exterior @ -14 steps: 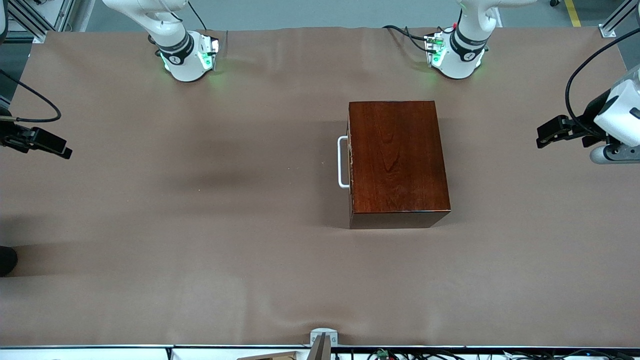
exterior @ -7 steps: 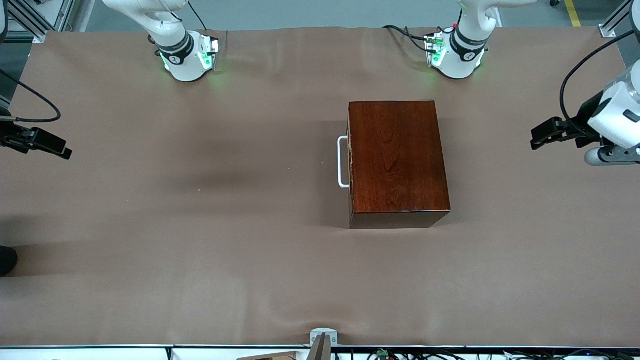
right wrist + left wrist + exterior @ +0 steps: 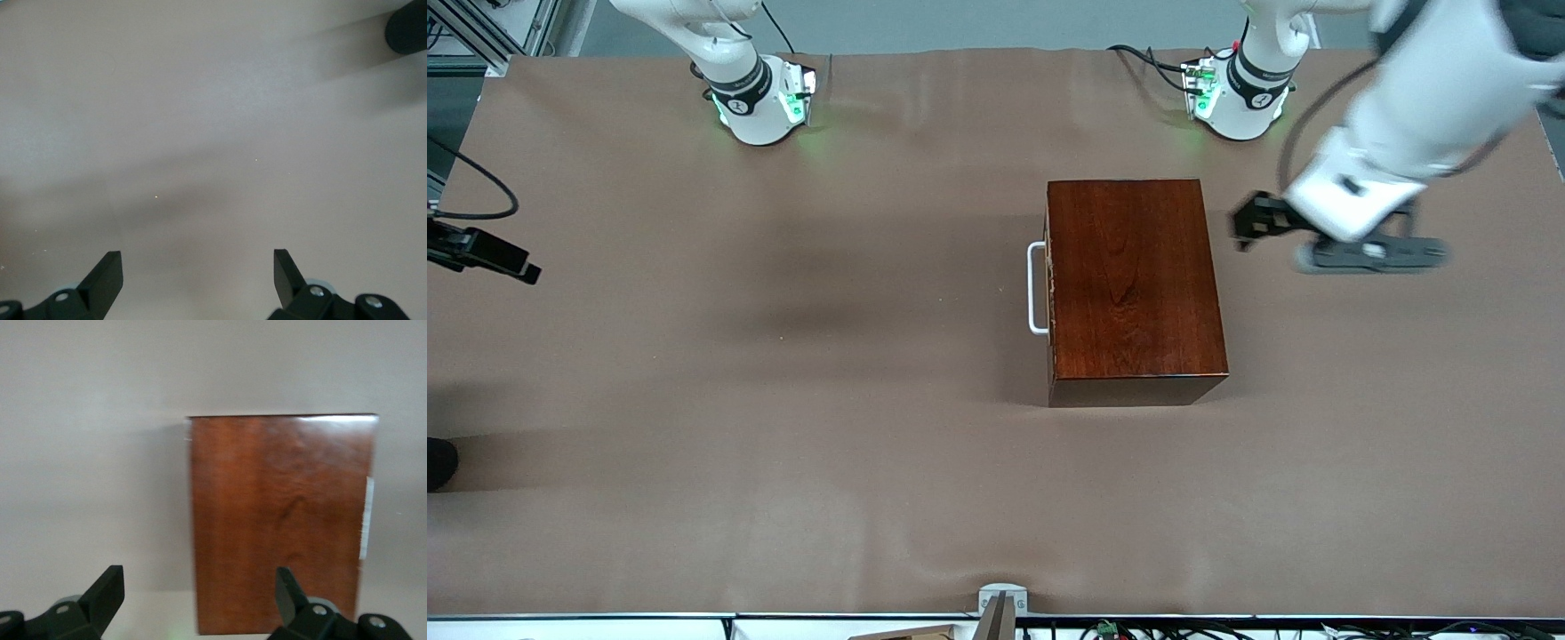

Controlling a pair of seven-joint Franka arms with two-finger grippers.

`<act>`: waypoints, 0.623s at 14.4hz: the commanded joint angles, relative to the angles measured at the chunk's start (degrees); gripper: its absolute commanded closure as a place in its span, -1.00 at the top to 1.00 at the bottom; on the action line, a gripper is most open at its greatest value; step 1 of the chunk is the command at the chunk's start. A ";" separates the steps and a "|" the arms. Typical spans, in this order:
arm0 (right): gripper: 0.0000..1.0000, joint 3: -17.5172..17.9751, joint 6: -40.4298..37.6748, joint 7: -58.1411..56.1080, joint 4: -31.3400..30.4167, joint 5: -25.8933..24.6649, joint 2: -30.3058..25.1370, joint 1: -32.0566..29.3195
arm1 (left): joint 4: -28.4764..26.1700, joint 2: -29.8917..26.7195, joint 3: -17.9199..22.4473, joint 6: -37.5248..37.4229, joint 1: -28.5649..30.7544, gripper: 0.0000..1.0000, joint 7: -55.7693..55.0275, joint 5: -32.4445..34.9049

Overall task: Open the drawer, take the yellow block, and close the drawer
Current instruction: 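Reach the left gripper across toward the white drawer handle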

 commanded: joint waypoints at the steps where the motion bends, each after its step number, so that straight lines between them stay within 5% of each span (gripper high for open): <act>1: 1.00 1.15 -1.01 -0.02 1.20 0.48 0.13 -0.16 | 3.52 1.93 -3.22 -0.85 -5.85 1.00 -7.12 -0.28; 9: 1.00 1.06 -0.40 -0.02 0.68 0.21 0.39 1.87 | 13.53 16.76 -0.78 1.78 -29.24 1.00 -28.86 0.25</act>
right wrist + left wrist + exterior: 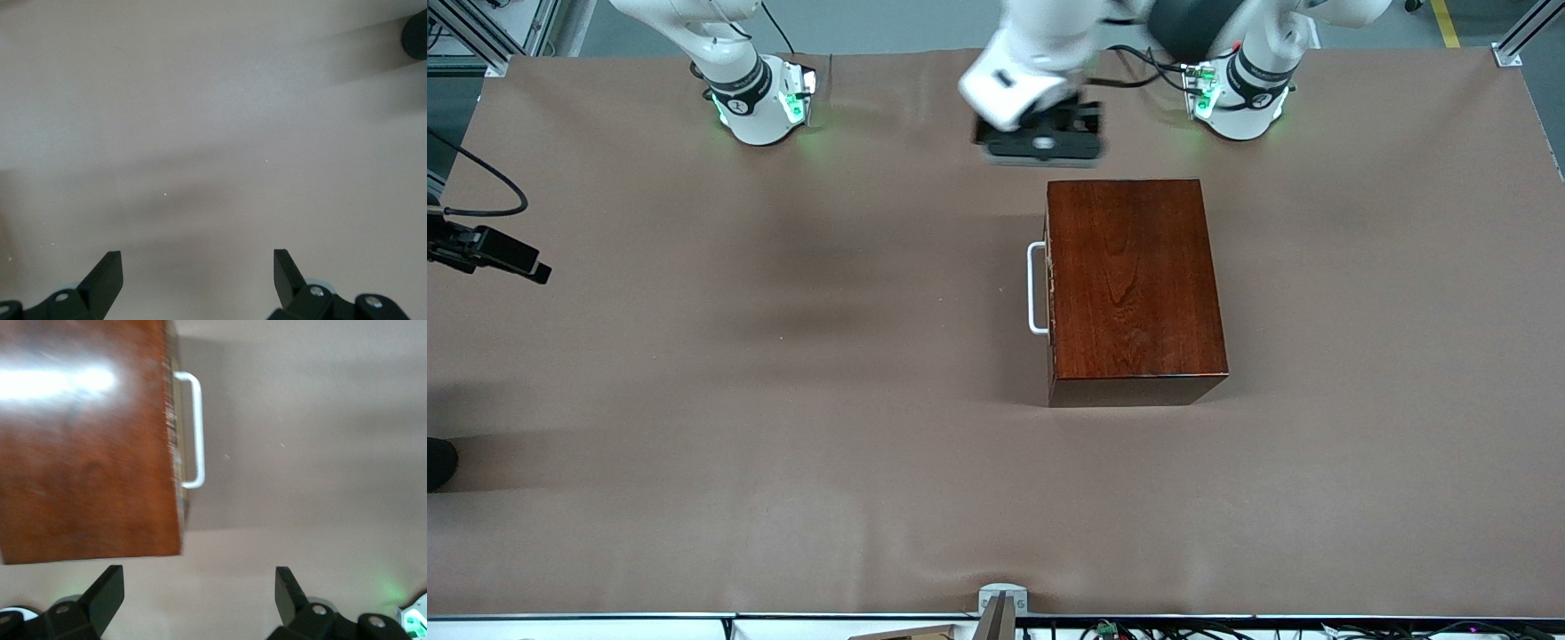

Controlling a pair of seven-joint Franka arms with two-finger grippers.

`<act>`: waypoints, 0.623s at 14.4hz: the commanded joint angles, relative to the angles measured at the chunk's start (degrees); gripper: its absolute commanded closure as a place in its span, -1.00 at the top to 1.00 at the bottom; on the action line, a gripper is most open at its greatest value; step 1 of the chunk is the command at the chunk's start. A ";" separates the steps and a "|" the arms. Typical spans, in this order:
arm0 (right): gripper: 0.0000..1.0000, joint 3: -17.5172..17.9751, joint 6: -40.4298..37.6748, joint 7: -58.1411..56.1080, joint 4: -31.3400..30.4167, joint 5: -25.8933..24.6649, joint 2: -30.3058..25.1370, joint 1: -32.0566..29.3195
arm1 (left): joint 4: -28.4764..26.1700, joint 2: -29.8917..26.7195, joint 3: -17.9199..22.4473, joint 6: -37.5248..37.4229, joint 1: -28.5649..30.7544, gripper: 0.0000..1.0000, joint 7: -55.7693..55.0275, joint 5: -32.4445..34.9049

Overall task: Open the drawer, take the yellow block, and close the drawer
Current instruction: 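Reach the left gripper across toward the white drawer handle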

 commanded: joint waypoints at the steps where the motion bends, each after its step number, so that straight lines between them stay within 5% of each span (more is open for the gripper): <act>1: 1.00 -0.20 -0.34 0.12 0.54 -0.01 0.29 1.80 | 5.42 7.01 2.91 1.13 -4.84 1.00 -1.47 0.45; 9: 1.00 -0.11 -0.43 0.12 0.46 0.08 0.64 2.51 | 5.08 15.97 15.22 4.56 -15.49 1.00 -1.21 4.65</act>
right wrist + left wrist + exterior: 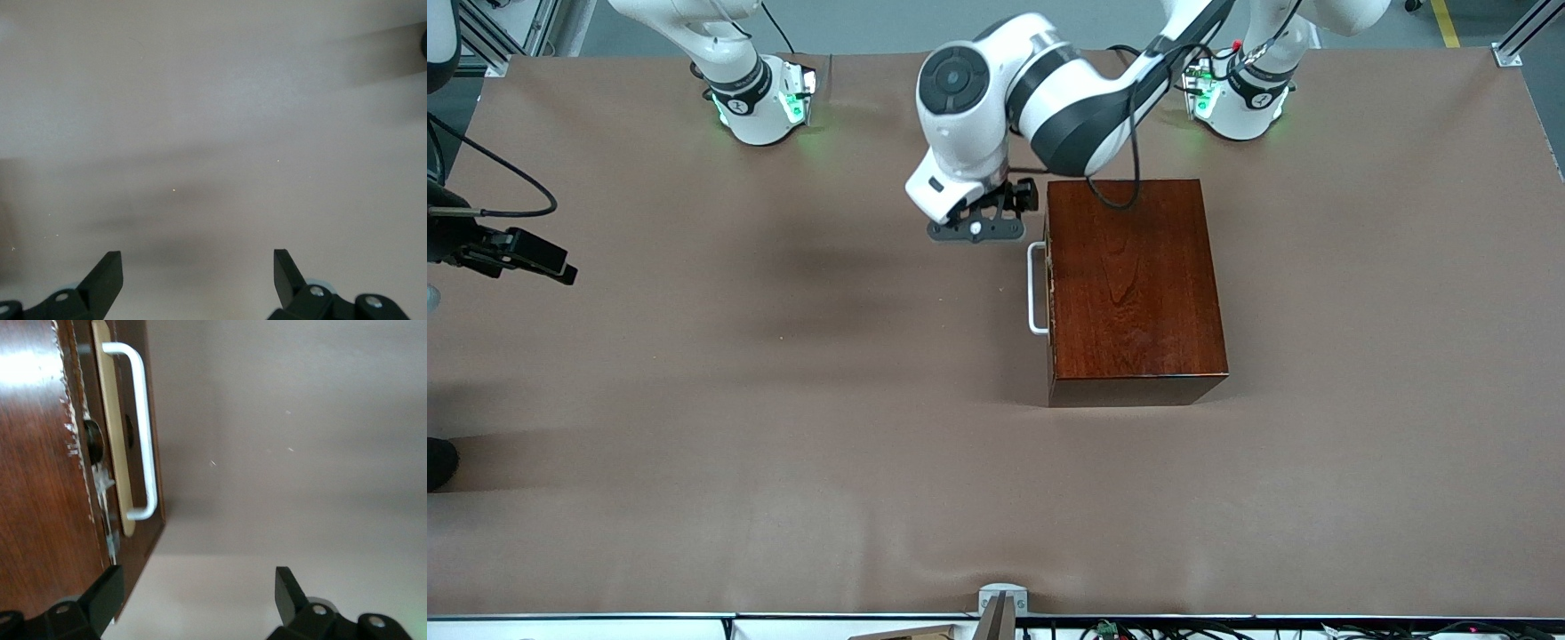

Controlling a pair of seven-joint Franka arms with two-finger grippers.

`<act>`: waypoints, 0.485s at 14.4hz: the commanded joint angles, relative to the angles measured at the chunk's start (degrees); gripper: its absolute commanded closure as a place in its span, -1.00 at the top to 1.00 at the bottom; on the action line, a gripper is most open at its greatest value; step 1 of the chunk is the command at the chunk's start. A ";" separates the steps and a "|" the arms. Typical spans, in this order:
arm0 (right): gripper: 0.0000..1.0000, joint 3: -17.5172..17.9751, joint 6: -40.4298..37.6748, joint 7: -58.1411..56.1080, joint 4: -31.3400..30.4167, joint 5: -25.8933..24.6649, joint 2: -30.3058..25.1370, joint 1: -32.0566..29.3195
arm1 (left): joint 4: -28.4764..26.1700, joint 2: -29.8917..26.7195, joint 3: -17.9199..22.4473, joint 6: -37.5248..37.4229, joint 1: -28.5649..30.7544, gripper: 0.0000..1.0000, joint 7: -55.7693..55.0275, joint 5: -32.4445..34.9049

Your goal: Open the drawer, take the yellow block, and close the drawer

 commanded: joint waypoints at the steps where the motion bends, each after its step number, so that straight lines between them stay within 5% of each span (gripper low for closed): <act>1: 1.00 -0.18 -0.42 0.12 0.49 0.08 0.24 0.05 | 1.88 3.10 2.56 -0.20 -2.96 1.00 -0.04 4.31; 7: 1.00 -0.18 -0.42 0.12 0.49 0.08 0.33 -0.13 | 1.79 7.41 2.65 -0.20 -3.13 1.00 0.05 10.11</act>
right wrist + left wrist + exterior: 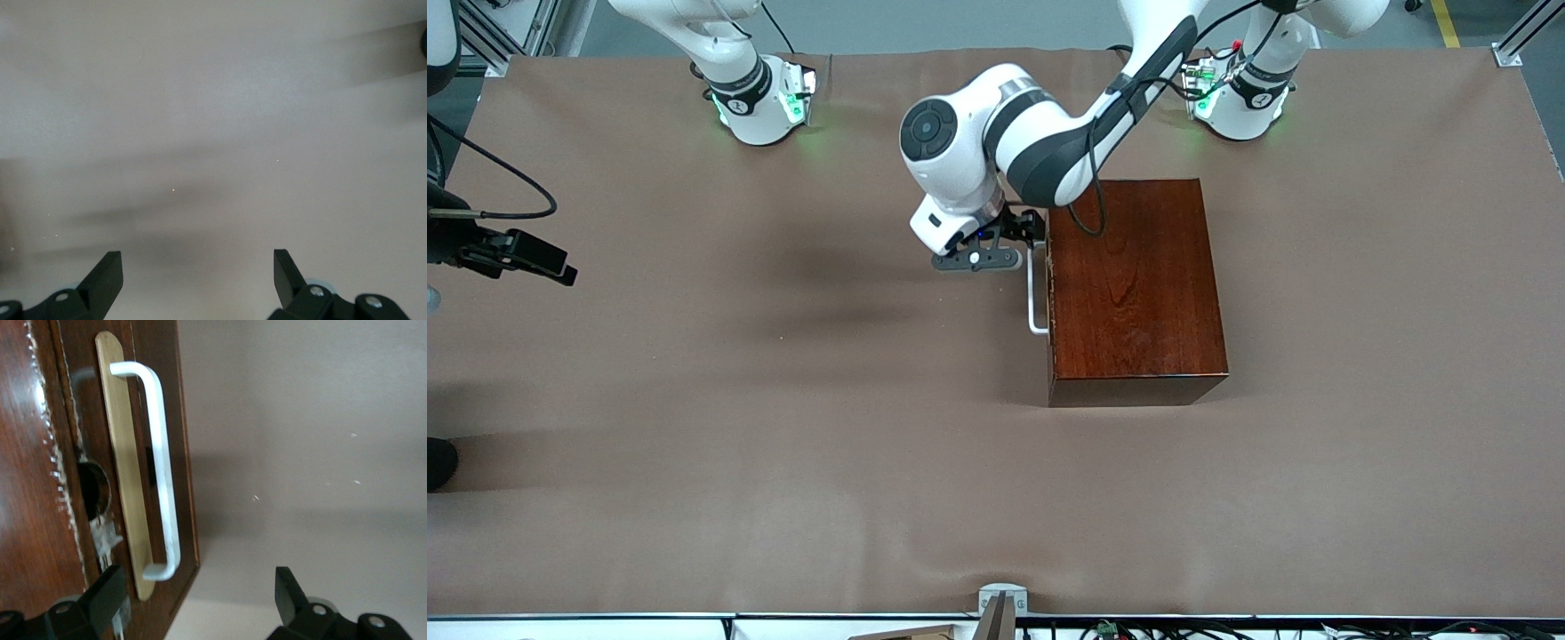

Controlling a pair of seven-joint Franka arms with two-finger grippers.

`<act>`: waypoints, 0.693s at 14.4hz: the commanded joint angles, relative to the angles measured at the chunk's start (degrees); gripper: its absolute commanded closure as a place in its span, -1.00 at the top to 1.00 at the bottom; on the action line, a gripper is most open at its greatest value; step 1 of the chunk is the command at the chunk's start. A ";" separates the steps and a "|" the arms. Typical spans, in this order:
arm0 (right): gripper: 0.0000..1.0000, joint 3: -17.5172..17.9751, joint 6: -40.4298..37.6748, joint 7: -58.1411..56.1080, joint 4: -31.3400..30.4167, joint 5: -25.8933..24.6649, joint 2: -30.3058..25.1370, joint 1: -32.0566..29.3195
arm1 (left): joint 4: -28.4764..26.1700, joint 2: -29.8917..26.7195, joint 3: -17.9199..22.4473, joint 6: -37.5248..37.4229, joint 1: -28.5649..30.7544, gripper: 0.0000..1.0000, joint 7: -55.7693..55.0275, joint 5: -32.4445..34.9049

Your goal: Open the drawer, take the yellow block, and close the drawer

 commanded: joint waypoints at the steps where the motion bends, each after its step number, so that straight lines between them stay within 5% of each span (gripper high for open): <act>1: 1.00 -0.01 -0.42 0.12 0.51 0.09 0.23 -0.03 | 1.70 2.53 0.54 -0.24 -0.76 1.00 -0.21 3.11; 10: 1.00 -0.10 -0.33 0.03 0.42 0.35 0.93 -0.29 | 1.62 5.52 1.59 2.22 -0.76 1.00 -0.31 3.28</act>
